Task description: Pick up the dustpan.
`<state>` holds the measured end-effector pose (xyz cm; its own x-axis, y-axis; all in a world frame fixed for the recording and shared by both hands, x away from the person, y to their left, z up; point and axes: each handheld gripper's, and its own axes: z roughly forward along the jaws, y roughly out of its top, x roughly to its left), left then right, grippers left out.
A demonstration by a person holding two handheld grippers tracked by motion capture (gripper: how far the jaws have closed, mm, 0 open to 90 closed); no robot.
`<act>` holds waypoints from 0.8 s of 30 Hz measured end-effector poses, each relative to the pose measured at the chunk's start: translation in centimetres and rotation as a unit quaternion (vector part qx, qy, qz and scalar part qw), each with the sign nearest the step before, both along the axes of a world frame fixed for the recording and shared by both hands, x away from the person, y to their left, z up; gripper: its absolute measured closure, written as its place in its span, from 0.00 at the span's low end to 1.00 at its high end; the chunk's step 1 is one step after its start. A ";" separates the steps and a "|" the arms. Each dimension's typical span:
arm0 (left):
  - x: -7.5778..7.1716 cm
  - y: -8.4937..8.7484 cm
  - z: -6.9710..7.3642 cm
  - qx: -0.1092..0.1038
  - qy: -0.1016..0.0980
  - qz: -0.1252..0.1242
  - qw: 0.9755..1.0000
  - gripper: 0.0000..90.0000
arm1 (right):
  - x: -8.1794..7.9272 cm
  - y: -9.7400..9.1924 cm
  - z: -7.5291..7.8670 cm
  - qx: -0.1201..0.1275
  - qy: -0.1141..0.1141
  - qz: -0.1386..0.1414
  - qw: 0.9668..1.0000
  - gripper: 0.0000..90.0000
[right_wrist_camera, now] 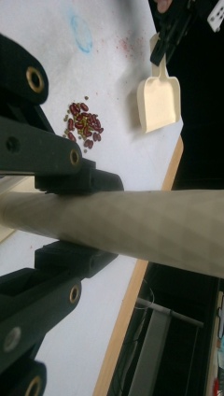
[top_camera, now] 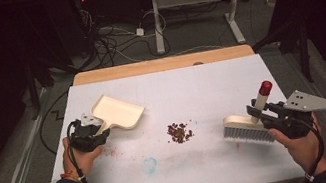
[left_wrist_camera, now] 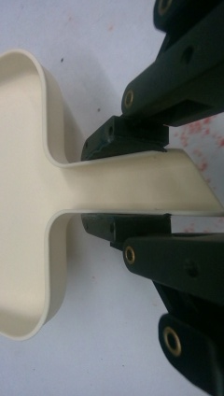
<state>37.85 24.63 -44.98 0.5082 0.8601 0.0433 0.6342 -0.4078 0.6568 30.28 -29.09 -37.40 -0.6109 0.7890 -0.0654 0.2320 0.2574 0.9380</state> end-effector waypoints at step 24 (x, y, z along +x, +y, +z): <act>-6.5 -0.1 1.0 0.012 0.007 -0.094 0.996 0.71 | 0.6 0.8 -0.4 0.001 0.002 -0.001 1.000 0.78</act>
